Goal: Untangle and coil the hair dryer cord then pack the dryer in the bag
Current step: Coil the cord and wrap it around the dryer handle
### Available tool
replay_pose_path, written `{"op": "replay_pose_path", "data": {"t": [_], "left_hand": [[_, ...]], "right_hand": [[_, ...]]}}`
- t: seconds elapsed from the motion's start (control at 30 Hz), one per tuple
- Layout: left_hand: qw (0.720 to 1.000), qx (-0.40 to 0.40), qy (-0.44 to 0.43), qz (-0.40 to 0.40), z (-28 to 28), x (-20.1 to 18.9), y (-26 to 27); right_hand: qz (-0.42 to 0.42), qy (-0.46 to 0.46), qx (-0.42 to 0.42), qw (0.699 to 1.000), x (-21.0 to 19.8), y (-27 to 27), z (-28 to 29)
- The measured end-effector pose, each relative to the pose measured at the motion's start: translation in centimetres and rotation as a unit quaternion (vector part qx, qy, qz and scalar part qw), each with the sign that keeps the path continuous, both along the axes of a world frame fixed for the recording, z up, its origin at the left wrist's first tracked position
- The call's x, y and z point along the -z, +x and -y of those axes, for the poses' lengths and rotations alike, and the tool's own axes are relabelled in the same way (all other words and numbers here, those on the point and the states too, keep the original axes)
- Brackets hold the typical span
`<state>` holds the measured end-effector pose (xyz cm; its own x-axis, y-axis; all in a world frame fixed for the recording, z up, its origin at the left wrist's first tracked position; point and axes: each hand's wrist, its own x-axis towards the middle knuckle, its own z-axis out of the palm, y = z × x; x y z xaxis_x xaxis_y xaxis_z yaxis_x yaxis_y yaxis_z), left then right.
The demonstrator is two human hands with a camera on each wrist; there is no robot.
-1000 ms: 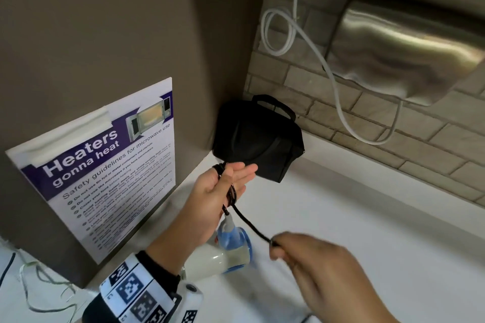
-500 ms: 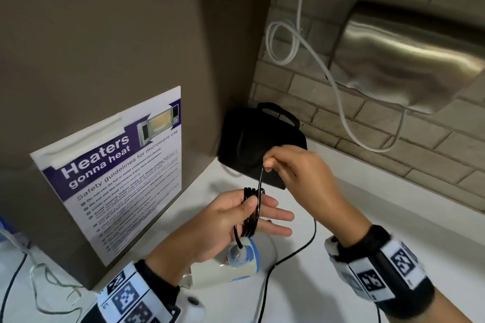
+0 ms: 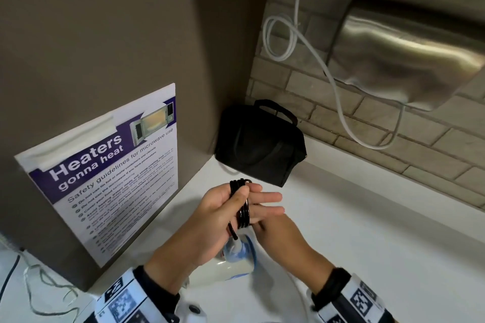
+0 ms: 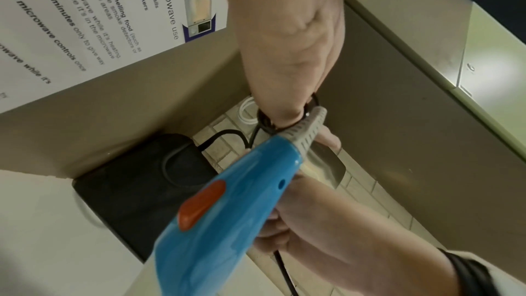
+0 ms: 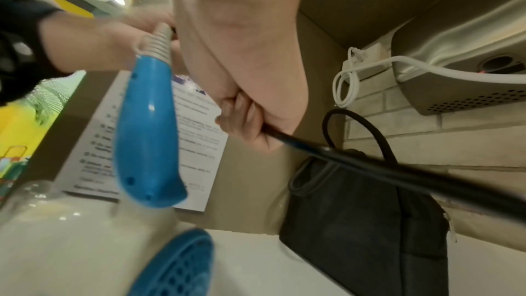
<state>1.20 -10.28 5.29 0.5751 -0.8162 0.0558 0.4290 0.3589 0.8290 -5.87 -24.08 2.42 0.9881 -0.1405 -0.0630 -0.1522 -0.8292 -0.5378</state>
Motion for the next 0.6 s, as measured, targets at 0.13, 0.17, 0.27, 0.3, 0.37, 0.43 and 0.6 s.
{"op": "replay_pose_path", "data": {"t": [0.13, 0.17, 0.27, 0.3, 0.37, 0.43, 0.6], "left_hand": [[0.996, -0.081, -0.02, -0.013, 0.3, 0.2, 0.6], [0.995, -0.098, -0.025, -0.019, 0.4, 0.3, 0.8], [0.989, -0.142, -0.024, -0.022, 0.6, 0.7, 1.3], [0.988, -0.154, -0.021, -0.024, 0.6, 0.8, 1.4], [0.985, -0.173, -0.014, -0.026, 0.7, 1.0, 1.7], [0.982, -0.185, -0.001, -0.024, 0.6, 1.2, 1.9], [0.986, -0.163, 0.04, -0.002, 0.8, 1.6, 1.4]], "right_hand": [[-0.038, -0.092, -0.015, 0.995, -0.5, -1.9, -2.0], [-0.043, -0.1, -0.017, 0.994, -0.7, -2.4, -2.4], [-0.047, -0.102, -0.032, 0.993, -1.5, -4.1, -3.5], [-0.031, -0.109, -0.039, 0.993, -1.8, -4.5, -3.7], [0.017, -0.156, -0.053, 0.986, -2.6, -5.1, -4.1], [0.012, -0.206, -0.02, 0.978, -3.9, -5.6, -4.3], [0.103, -0.246, -0.01, 0.964, -6.0, -6.3, -3.2]]}}
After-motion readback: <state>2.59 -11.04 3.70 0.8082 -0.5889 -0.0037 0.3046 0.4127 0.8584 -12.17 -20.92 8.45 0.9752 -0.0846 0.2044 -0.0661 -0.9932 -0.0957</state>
